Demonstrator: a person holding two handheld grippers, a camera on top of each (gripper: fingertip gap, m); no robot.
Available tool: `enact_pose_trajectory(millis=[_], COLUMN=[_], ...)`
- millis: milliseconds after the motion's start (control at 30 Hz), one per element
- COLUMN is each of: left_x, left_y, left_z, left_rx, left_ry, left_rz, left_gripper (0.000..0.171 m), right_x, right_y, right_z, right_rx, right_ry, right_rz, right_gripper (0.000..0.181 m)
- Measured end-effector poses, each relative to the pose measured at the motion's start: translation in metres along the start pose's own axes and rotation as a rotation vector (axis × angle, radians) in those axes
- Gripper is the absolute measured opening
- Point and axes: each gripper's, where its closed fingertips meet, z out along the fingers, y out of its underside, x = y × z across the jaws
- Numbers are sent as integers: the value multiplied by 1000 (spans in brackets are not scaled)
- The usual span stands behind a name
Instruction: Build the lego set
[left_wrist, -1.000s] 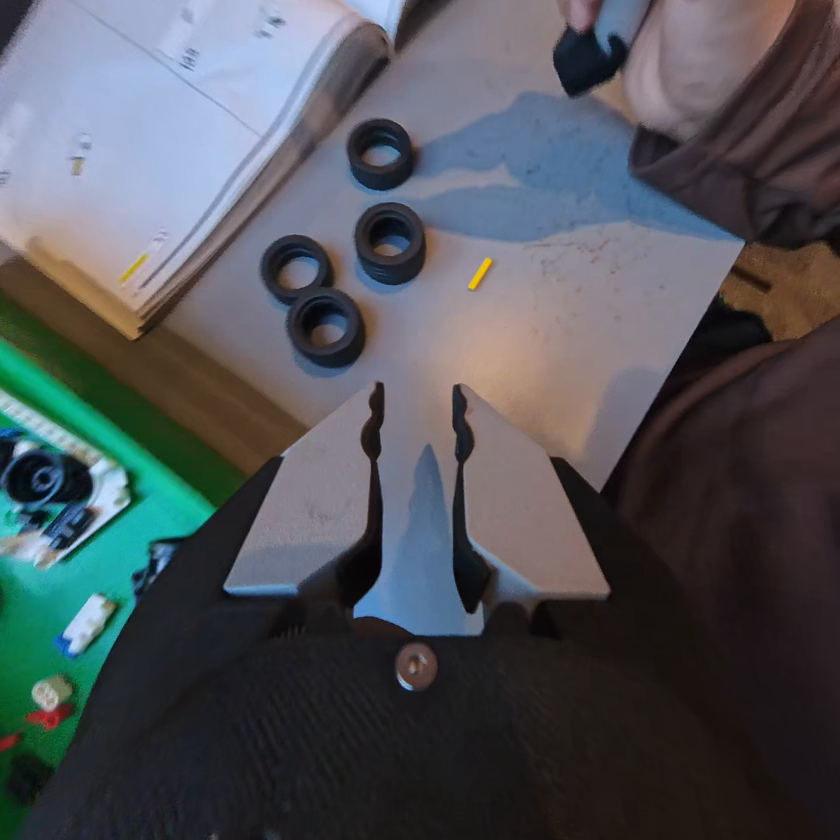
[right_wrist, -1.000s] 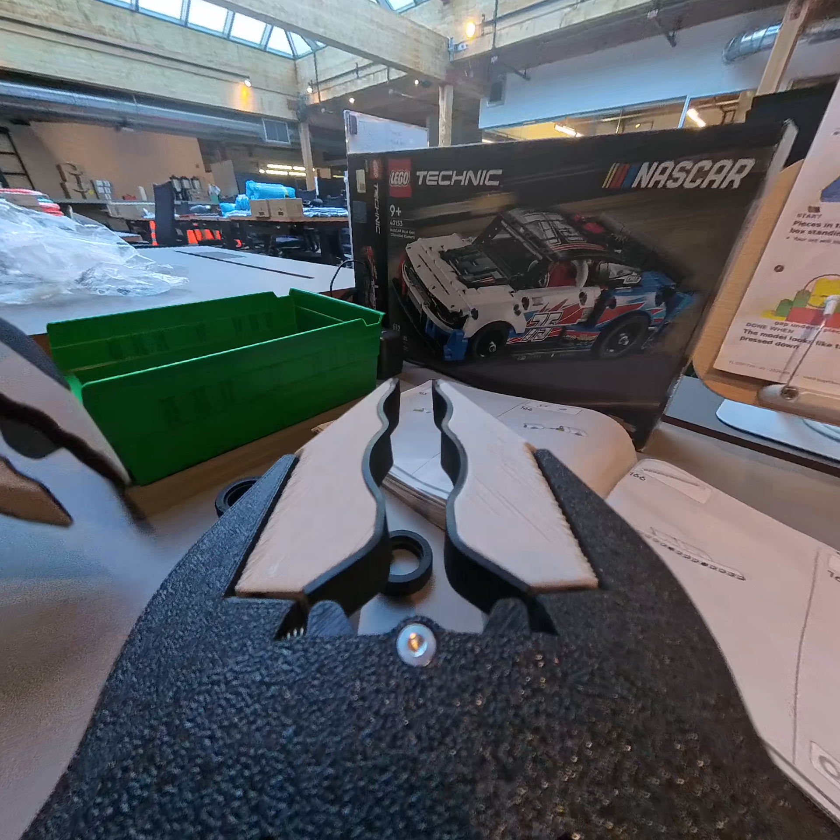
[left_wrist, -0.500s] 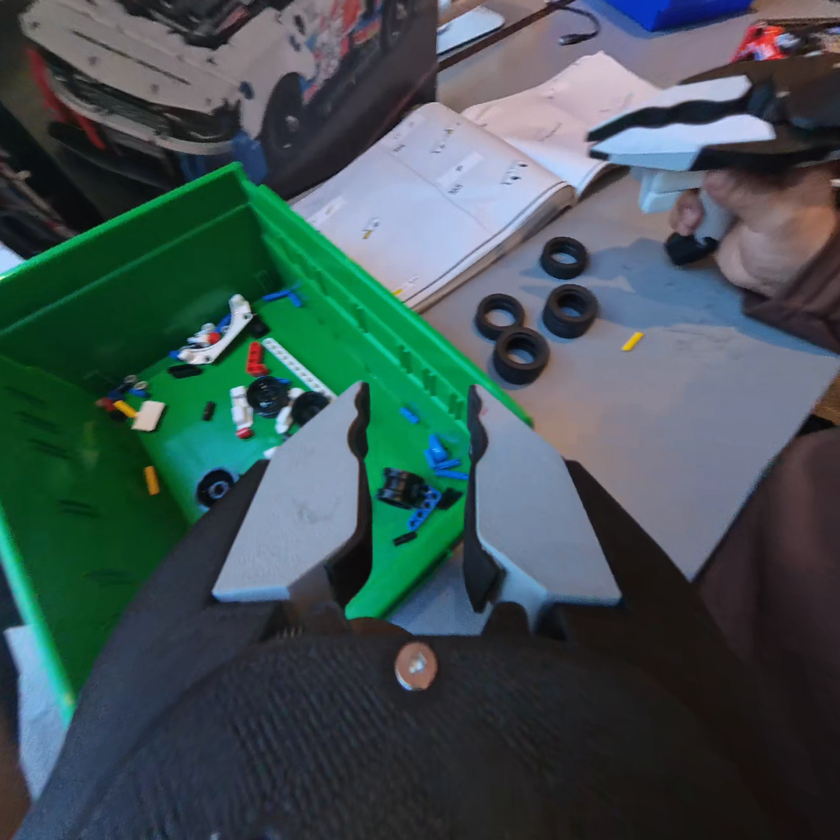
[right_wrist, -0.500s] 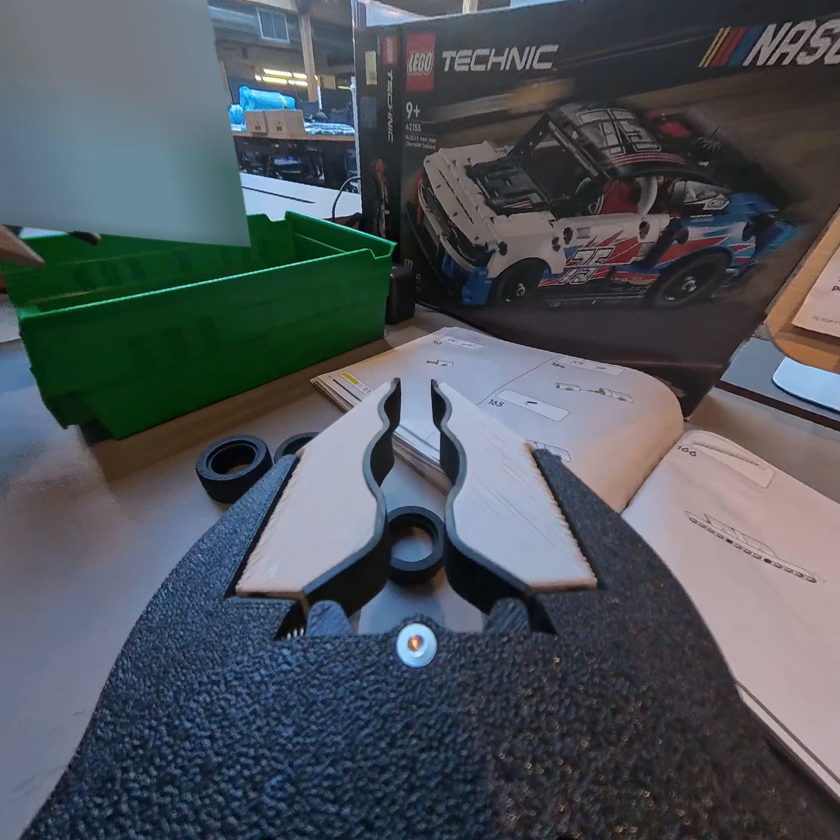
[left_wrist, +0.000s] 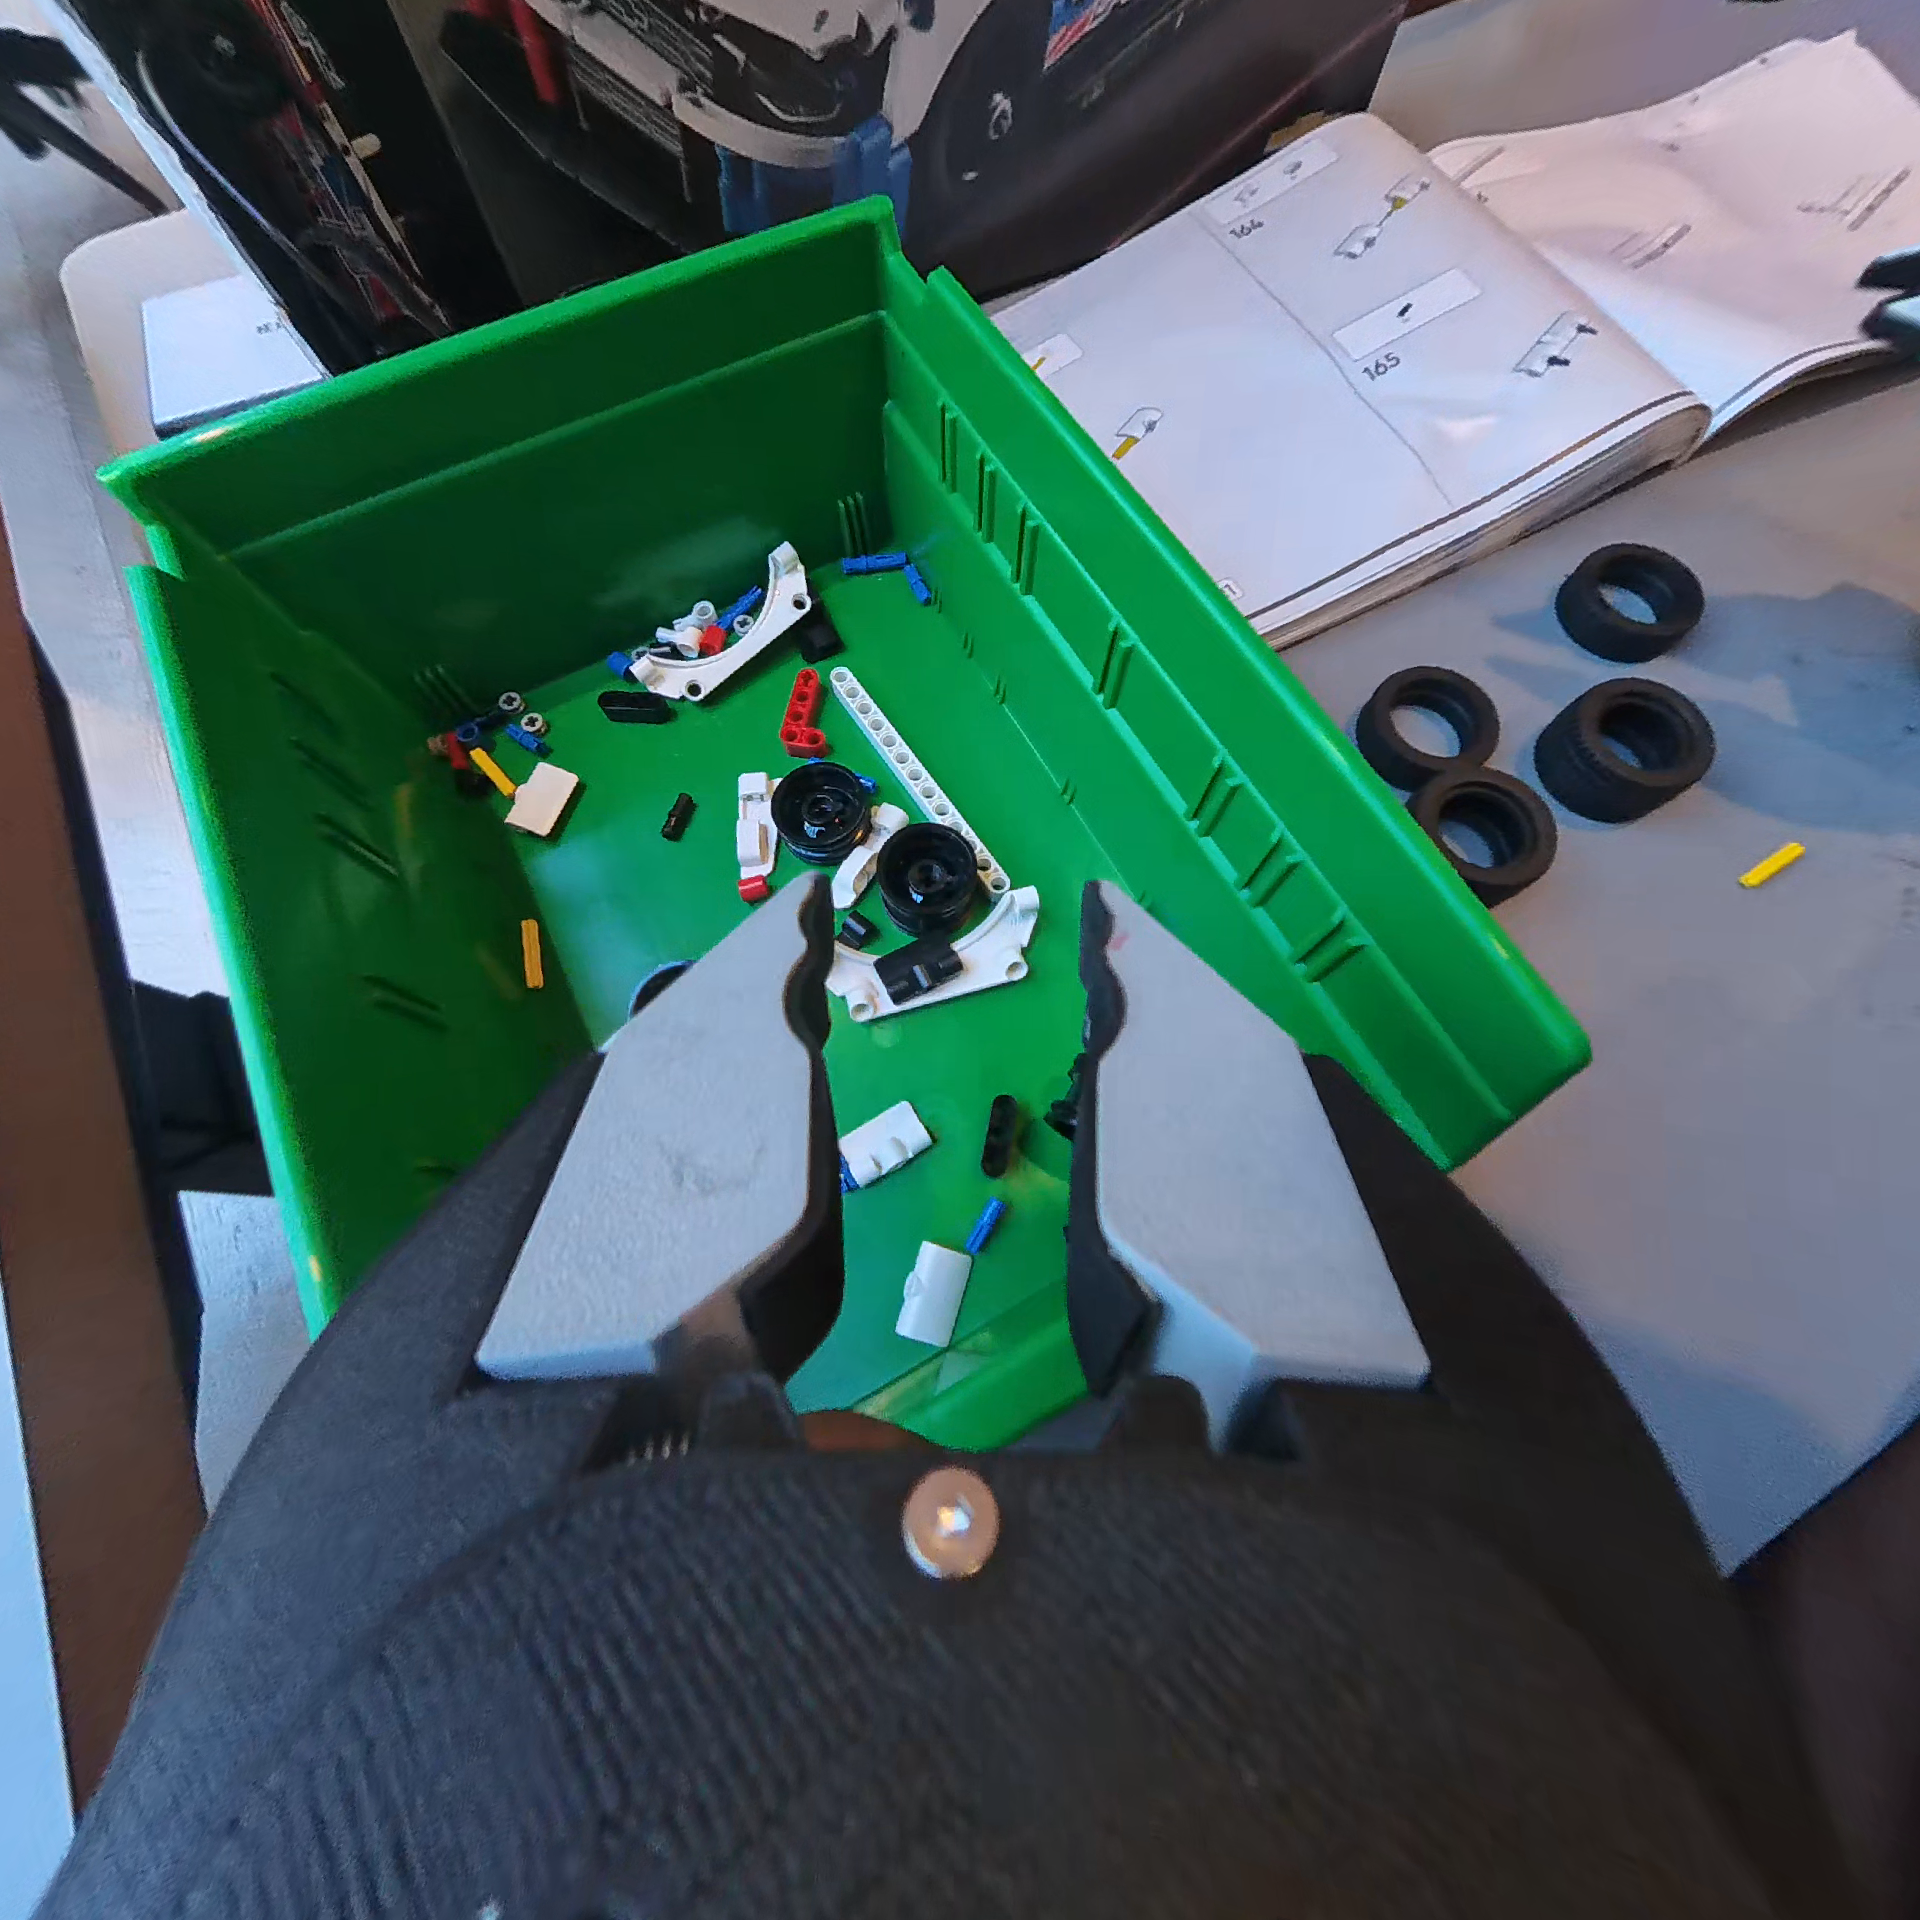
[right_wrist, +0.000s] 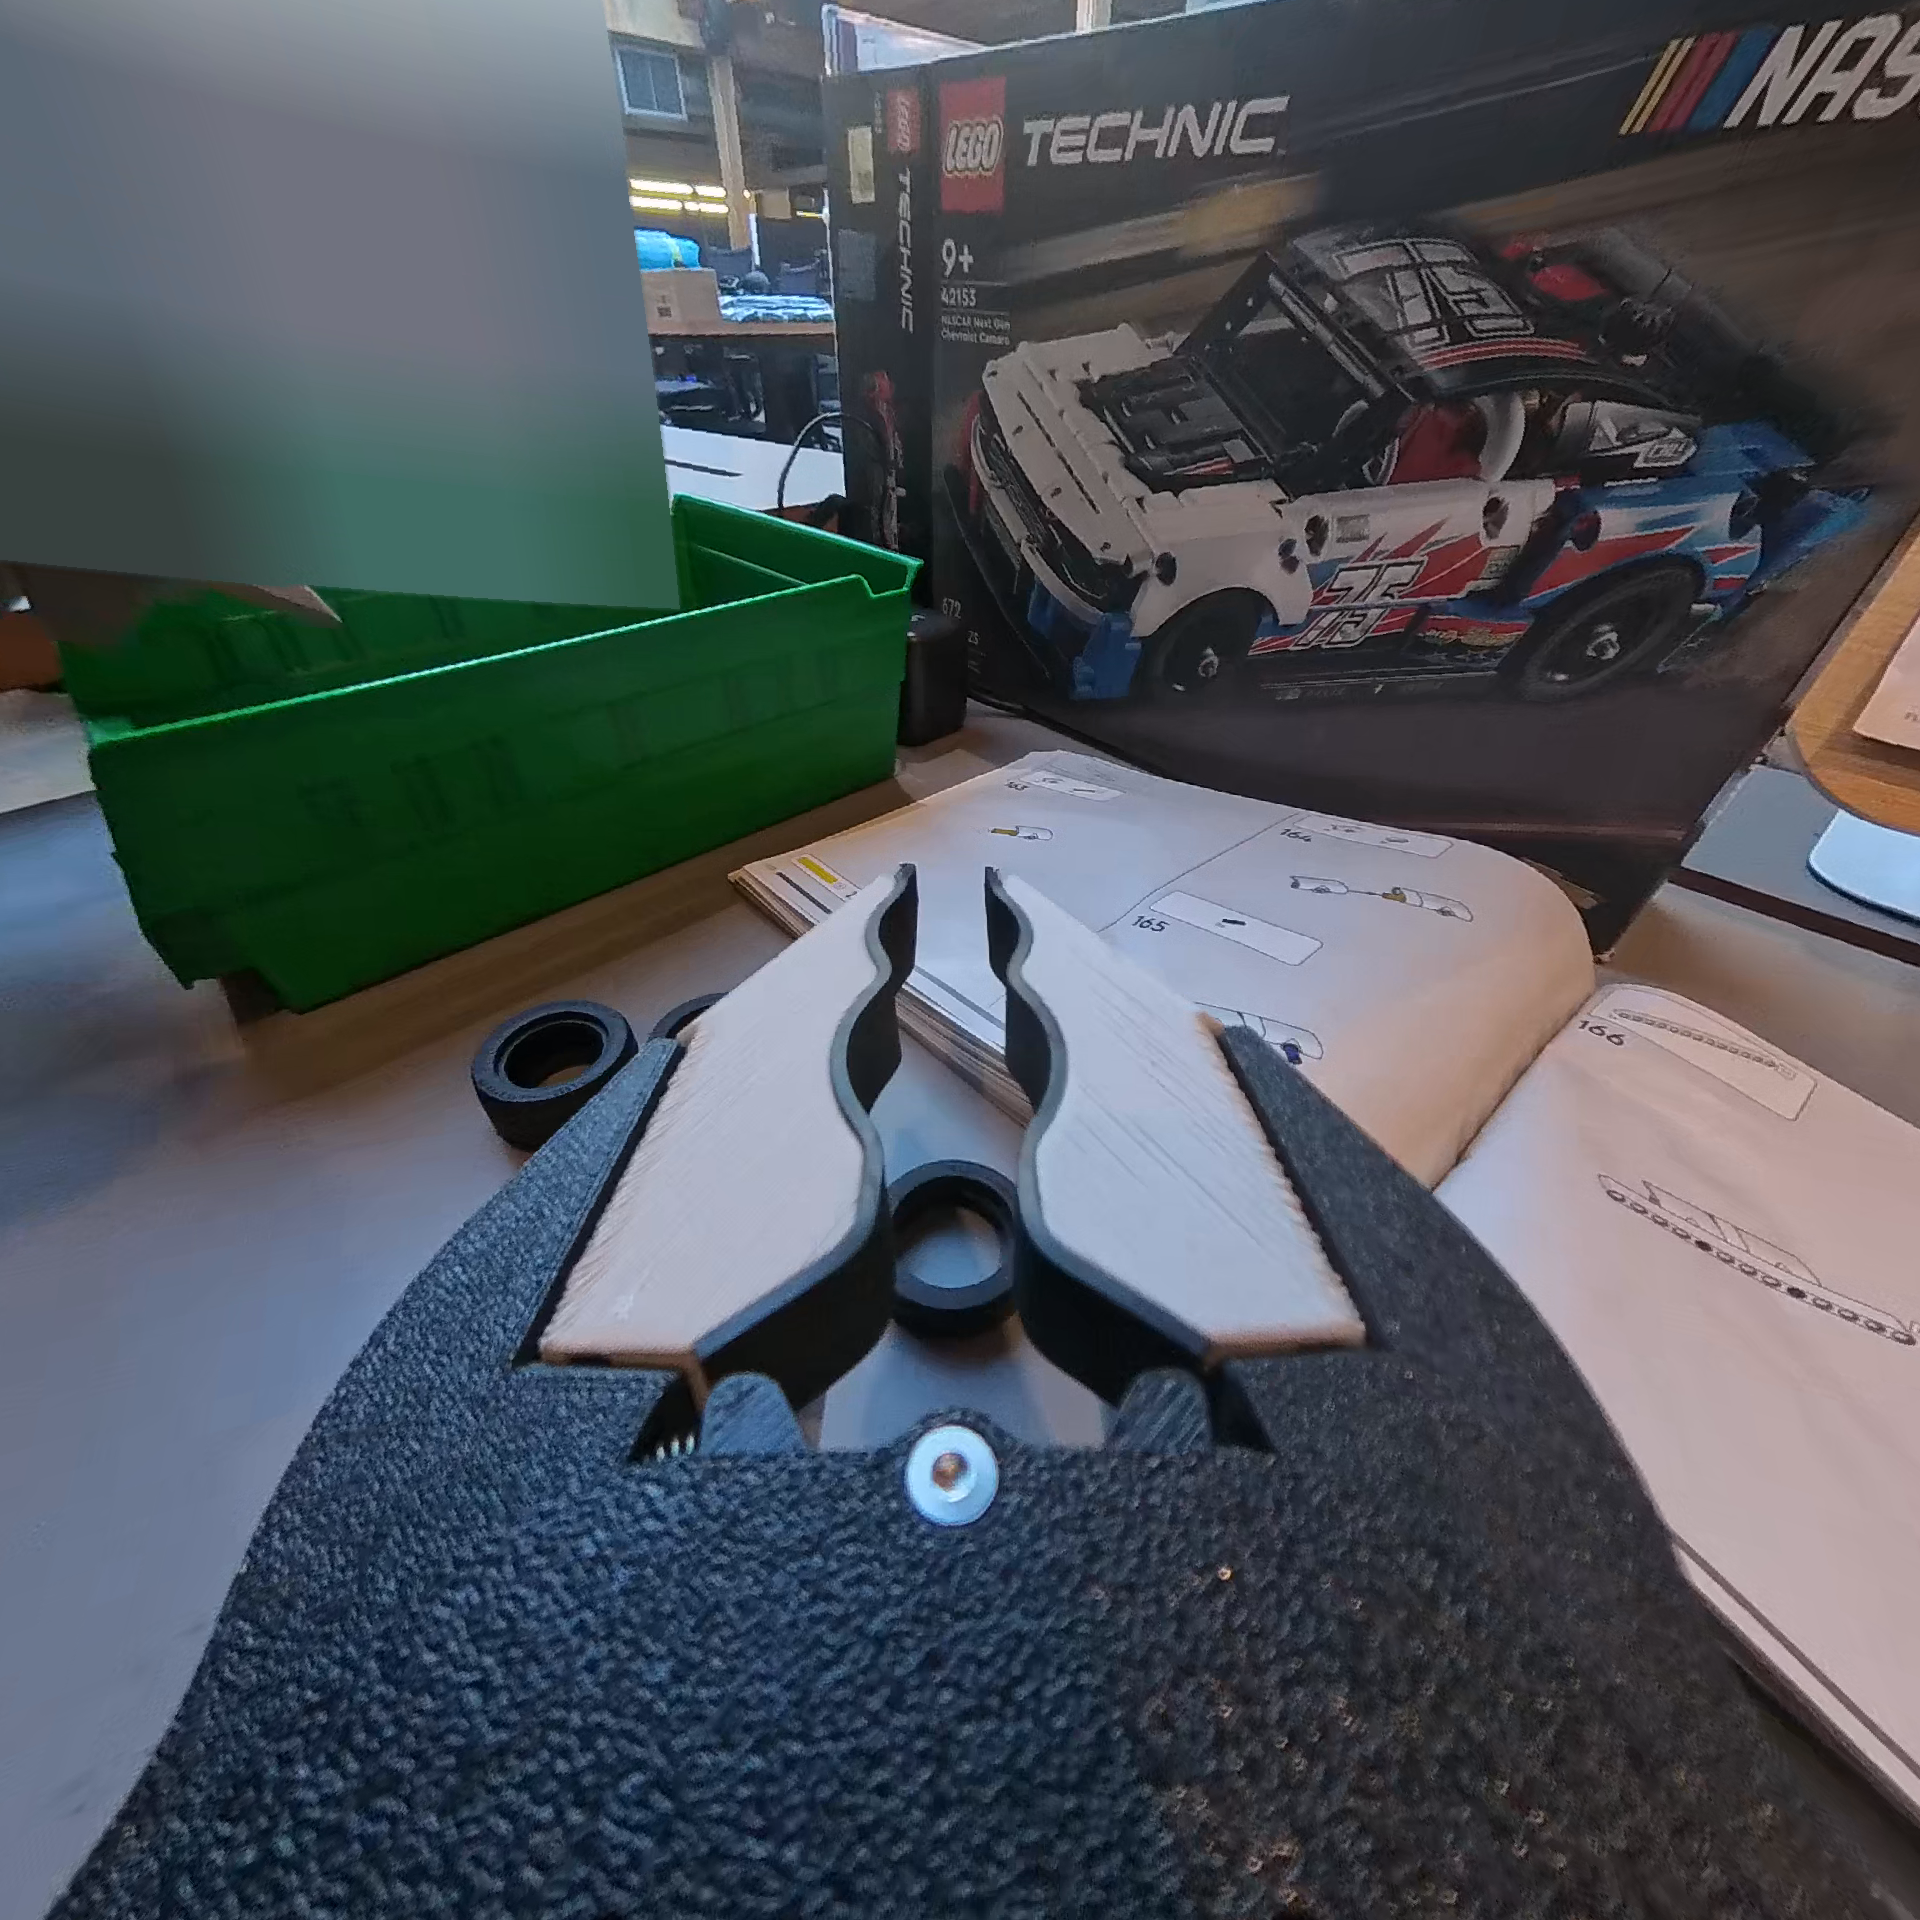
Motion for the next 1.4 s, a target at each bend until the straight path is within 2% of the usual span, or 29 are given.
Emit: enact_pose_trajectory(millis=[233,300,367,400,467,533,633,733,933,1133,1233,1333,1400], left_x=[0,-1,-2,-3,-11,-33,-55,-67,-80,-94,-97,-93,-96], left_y=[1,3,6,7,9,16,16,11,4,-5,-17,-18,-14], left_z=[-2,-1,0,0,-1,-6,-18,-29,-42,-33,-12,22,47], left_rx=[0,-8,-17,-21,-34,-67,-56,-40,-32,-50,-120,-320,-465], left_ry=[-4,-5,-10,-16,-63,-165,-252,-299,-362,-362,-290,-167,-115], left_rz=[-4,-7,-5,0,9,-17,-75,-106,-111,-89,4,132,244], left_gripper=[46,46,46,46,45,43,43,44,45,47,42,42,32], right_x=[-9,-12,-12,-13,-17,-22,-23,-25,-22,-22,-23,-24,-23], right_y=[-9,10,36,31,5,-4,15,7,6,5,6,8,8], right_z=[-4,5,14,14,6,2,10,7,4,3,4,5,5], right_rx=[37,-66,-231,-205,-46,15,-98,-48,-43,-39,-43,-49,-52], right_ry=[-8,-33,-48,-53,-56,-69,-81,-77,-61,-61,-66,-70,-66], right_rz=[-63,-36,-7,-19,-56,-78,-62,-88,-91,-84,-81,-82,-85], right_gripper=[10,1,7,12,10,3,10,9,9,9,9,9,9])
